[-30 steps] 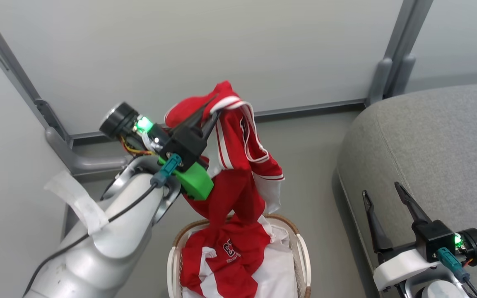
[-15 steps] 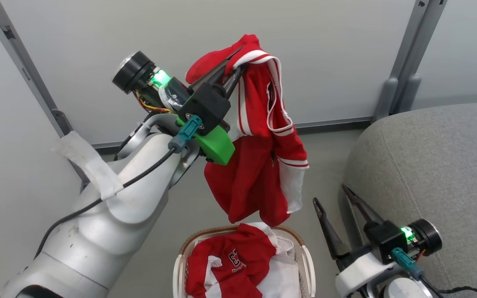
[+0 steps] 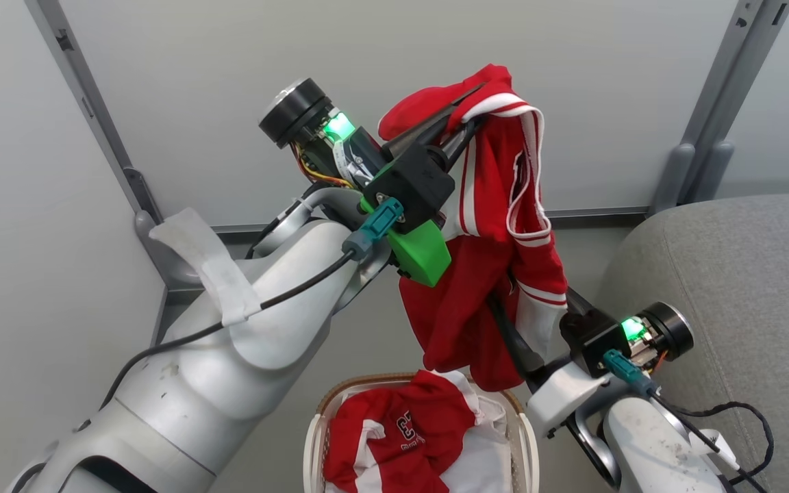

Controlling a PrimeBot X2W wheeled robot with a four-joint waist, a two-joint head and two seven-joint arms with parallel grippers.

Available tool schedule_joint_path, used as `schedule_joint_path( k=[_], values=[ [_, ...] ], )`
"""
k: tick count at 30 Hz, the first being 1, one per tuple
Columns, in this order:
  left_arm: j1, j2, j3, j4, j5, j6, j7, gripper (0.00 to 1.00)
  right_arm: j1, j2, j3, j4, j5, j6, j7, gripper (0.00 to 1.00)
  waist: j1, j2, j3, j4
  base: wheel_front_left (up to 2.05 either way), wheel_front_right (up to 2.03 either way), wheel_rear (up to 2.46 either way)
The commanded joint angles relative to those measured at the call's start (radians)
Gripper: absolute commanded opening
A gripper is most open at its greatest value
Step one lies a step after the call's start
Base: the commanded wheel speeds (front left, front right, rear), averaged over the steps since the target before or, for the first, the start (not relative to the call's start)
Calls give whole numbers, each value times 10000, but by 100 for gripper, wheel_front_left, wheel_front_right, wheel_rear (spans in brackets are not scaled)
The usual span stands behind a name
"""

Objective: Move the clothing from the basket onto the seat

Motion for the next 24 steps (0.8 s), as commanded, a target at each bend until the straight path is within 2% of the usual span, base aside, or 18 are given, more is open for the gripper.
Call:
schedule_joint_path(
  k=[1,4,5,6,7,8,9,19,20,21,22,23,24],
  values=[
    [-182,-19,-53,-64,-69,16,-10,0,-204,-45,-48,182,-12,-10,-21,100,1,0,12,111,0,0,0],
    [-119,-51,-222,-182,-247,16,-10,0,-512,-45,-107,662,70,-10,-21,100,1,0,11,211,0,0,0],
    [-60,-54,-251,-212,-294,16,-10,0,-588,-43,-120,776,108,-10,-21,59,1,0,10,235,0,0,0],
    [16,-39,-271,-239,-349,16,-10,0,-685,-43,-134,886,141,-10,-21,42,1,0,8,261,0,0,0],
    [79,-6,-273,-251,-372,16,-10,0,-753,-44,-139,953,148,-10,-21,14,1,0,7,276,0,0,0],
    [163,38,-258,-254,-431,16,-10,0,-801,-44,-157,1007,159,-10,-21,5,1,0,4,291,0,0,0],
    [229,87,-242,-261,-460,16,-10,0,-809,-47,-203,1026,214,-10,-21,0,1,0,-1,299,0,0,0],
    [996,473,190,-76,-925,94,-10,0,-571,-45,-400,779,329,-10,-21,0,1,0,-41,96,0,0,0],
    [1104,489,273,-89,-1019,93,-10,23,-566,-44,-405,758,349,-10,-21,0,1,0,-44,63,0,0,0],
    [1260,514,378,-63,-1139,97,-8,39,-584,-42,-409,733,336,-10,-21,0,1,0,-44,16,0,0,0],
    [1383,541,444,-41,-1192,91,-10,64,-596,-44,-426,715,323,-10,-21,0,1,0,-44,-19,0,0,0],
    [1536,579,527,-29,-1248,106,-10,100,-609,-47,-487,676,320,-10,-21,0,1,0,-41,-59,0,0,0],
    [1680,598,585,14,-1313,108,-8,100,-619,-47,-543,641,297,-10,-21,0,1,0,-40,-88,0,0,0]
  ],
)
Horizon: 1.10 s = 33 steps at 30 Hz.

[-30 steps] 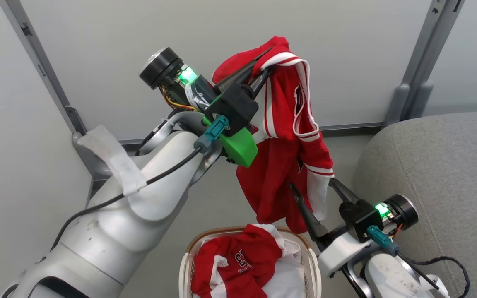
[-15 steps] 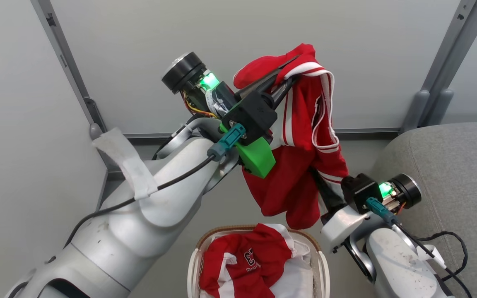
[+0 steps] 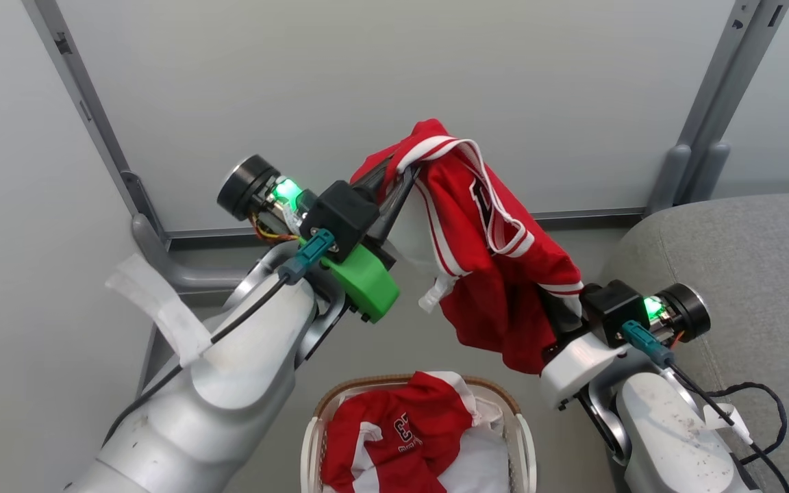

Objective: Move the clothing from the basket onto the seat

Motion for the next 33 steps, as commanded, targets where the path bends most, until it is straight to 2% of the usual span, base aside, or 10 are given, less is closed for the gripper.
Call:
schedule_joint_path(
  k=[1,9,24,33],
  values=[
    [357,95,96,84,-71,35,-6,100,40,-47,-114,-101,-43,-10,-21,0,1,0,9,-86,0,0,0],
    [1724,190,528,218,-294,64,-6,100,-99,-46,-749,-401,-275,-10,-21,0,1,0,125,-278,0,0,0],
    [4303,-175,1584,190,-475,-21,-8,100,-103,-48,-1876,-950,-706,-10,-21,0,1,0,328,-541,0,0,0],
    [5058,-489,2262,27,-456,-65,-8,100,13,-46,-2183,-990,-846,-10,-21,0,1,0,406,-655,0,0,0]
  ],
)
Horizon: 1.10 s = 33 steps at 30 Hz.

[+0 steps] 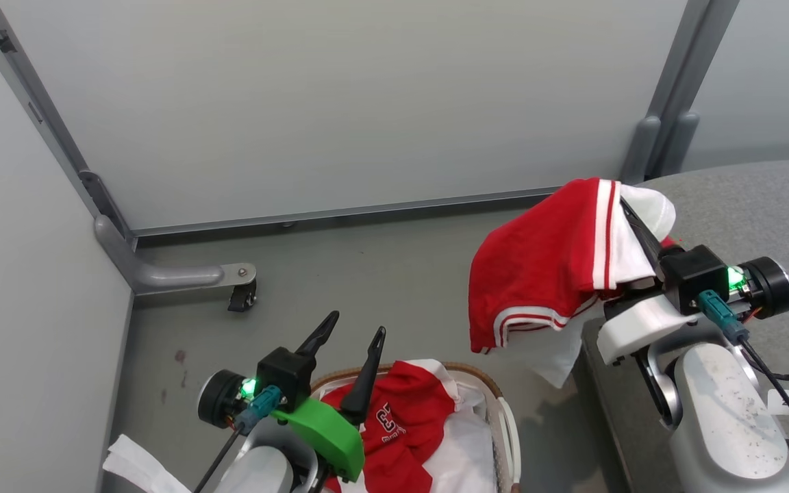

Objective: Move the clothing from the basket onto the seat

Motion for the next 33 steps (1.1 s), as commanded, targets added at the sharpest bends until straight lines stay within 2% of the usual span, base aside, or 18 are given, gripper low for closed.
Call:
schedule_joint_path(
  k=[1,12,26,33],
  values=[
    [173,-18,103,-51,118,-58,-10,100,75,-39,-50,-14,-21,-10,-21,0,0,0,16,-26,0,0,0],
    [367,-180,411,-171,411,-67,-10,100,-73,-42,-220,45,-32,-10,-21,0,0,0,141,-407,0,0,0],
    [322,-280,272,-486,228,-68,-10,100,-119,-36,-801,22,-462,-10,-21,0,0,0,475,-2839,0,0,0],
    [116,-279,178,-461,320,-69,-9,100,-153,-36,-1119,-44,-510,-10,-21,0,0,0,800,-3660,0,0,0]
  ],
)
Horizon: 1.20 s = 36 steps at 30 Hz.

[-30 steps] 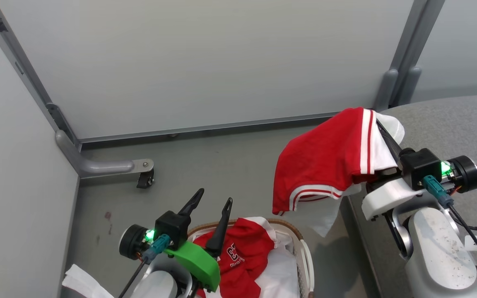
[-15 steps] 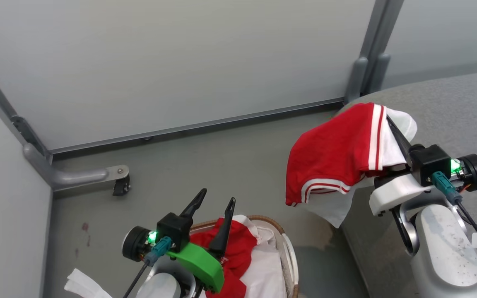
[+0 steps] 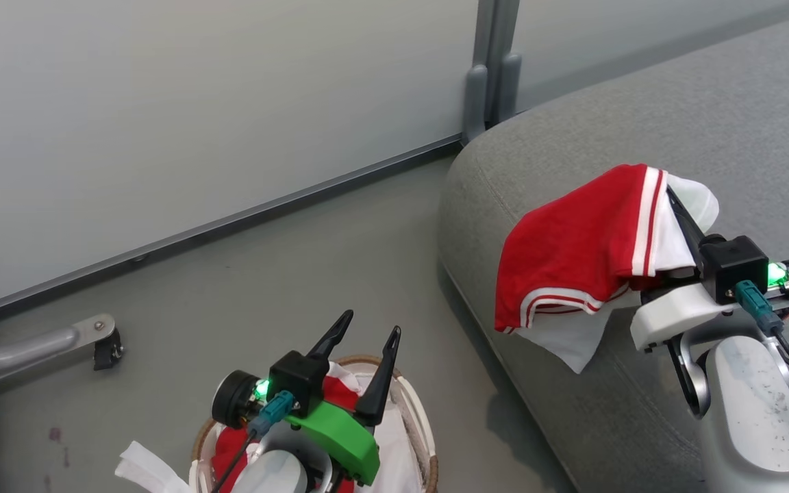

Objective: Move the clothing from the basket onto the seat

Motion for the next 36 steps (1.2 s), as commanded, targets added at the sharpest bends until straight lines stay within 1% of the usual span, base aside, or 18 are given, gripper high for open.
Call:
schedule_joint_path(
  k=[1,7,11,14,19,25,27,30,36],
  values=[
    [-192,34,13,26,56,-21,-9,100,-66,-30,-54,-54,-14,-10,-21,0,0,-1,342,-613,0,0,0],
    [-295,34,-96,11,124,-11,-9,100,-240,-30,-289,-80,87,-10,-21,0,0,-1,640,-734,0,0,0],
    [-455,65,-209,-56,190,-11,-8,100,-469,-32,-551,-61,67,-10,-21,0,0,-1,968,-599,0,0,0],
    [-660,199,-257,-142,257,-11,-9,100,-985,-76,-788,157,-32,-10,-21,0,0,-1,1401,-429,0,0,0],
    [-1130,484,-380,-277,433,-11,-9,100,-2416,-595,-1430,722,-4,-10,-21,0,0,-1,2365,-98,0,0,0],
    [-1826,855,-486,-528,565,-11,-9,100,-4618,-1507,-1875,1565,-131,-10,-21,0,0,-1,3650,265,0,0,0],
    [-2040,967,-509,-656,629,-12,-9,100,-5218,-1766,-2004,2059,-85,-10,-21,0,0,-1,4096,342,0,0,0],
    [-2382,1141,-551,-897,762,-10,-9,100,-6142,-2246,-2221,2707,-350,-10,-21,0,0,-1,4736,426,0,0,0],
    [-2830,1422,-526,-1229,1019,-2,-9,100,-7125,-2547,-2661,3106,-699,-10,-21,0,0,-1,5720,427,0,0,0]
  ],
)
